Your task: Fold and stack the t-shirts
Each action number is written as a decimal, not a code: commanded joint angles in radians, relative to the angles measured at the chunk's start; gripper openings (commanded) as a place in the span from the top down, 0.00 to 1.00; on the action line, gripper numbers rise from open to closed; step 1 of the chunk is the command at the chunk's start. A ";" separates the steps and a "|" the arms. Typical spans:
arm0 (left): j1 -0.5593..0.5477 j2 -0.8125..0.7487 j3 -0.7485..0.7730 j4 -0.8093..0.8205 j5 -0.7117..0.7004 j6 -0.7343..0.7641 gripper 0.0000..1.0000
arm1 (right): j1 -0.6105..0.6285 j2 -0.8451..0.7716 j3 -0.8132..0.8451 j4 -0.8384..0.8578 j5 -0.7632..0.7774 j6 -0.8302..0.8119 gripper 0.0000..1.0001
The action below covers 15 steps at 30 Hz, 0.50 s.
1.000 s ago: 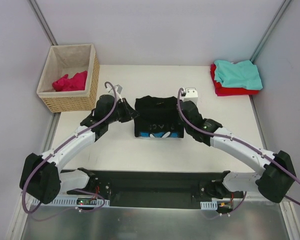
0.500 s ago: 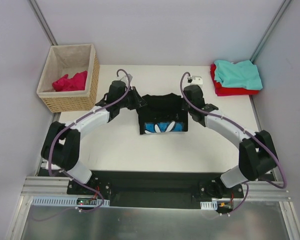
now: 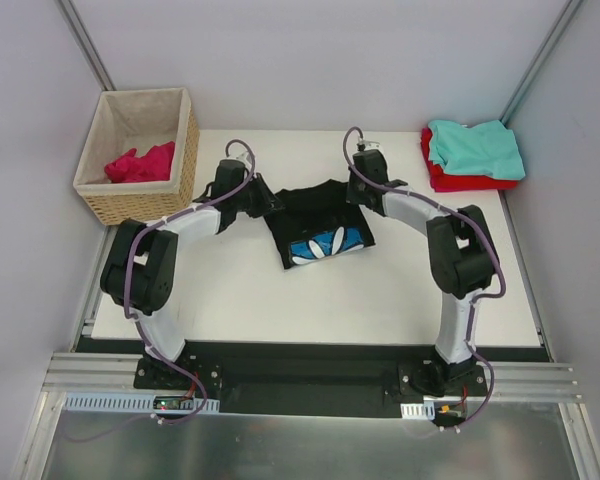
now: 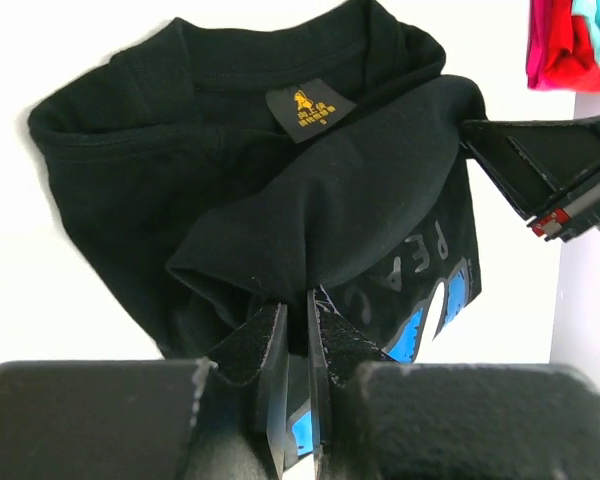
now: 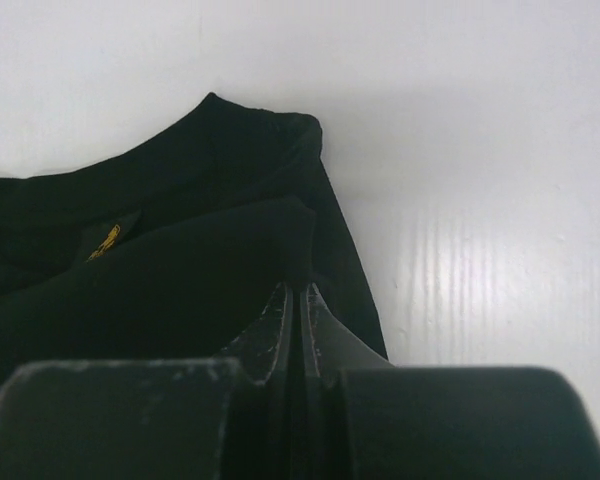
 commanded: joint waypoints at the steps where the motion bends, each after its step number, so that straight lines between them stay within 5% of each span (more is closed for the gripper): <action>1: 0.033 0.010 0.053 0.053 0.035 -0.009 1.00 | -0.007 0.056 0.109 -0.014 -0.046 0.026 0.99; 2: 0.036 0.018 0.056 0.053 0.044 -0.009 1.00 | -0.007 0.065 0.120 -0.019 -0.046 0.029 0.98; 4: 0.044 0.039 0.071 0.052 0.055 -0.012 1.00 | -0.007 0.094 0.148 -0.022 -0.047 0.030 0.71; 5: 0.046 0.047 0.077 0.050 0.061 -0.013 1.00 | -0.007 0.102 0.166 -0.023 -0.047 0.028 0.46; 8: 0.046 0.061 0.084 0.047 0.056 -0.023 0.97 | -0.007 0.117 0.178 -0.026 -0.030 0.022 0.10; 11: 0.044 0.033 0.073 0.035 0.041 -0.010 0.49 | -0.006 0.047 0.146 -0.014 -0.003 0.010 0.00; 12: 0.044 -0.003 0.065 0.023 0.009 -0.003 0.09 | -0.007 0.019 0.105 0.007 0.000 0.000 0.00; 13: 0.044 -0.025 0.062 0.003 -0.005 0.005 0.01 | -0.006 -0.039 0.096 0.007 0.000 -0.006 0.00; 15: 0.044 -0.091 0.058 -0.031 -0.054 0.031 0.01 | 0.001 -0.088 0.093 -0.006 0.000 -0.023 0.00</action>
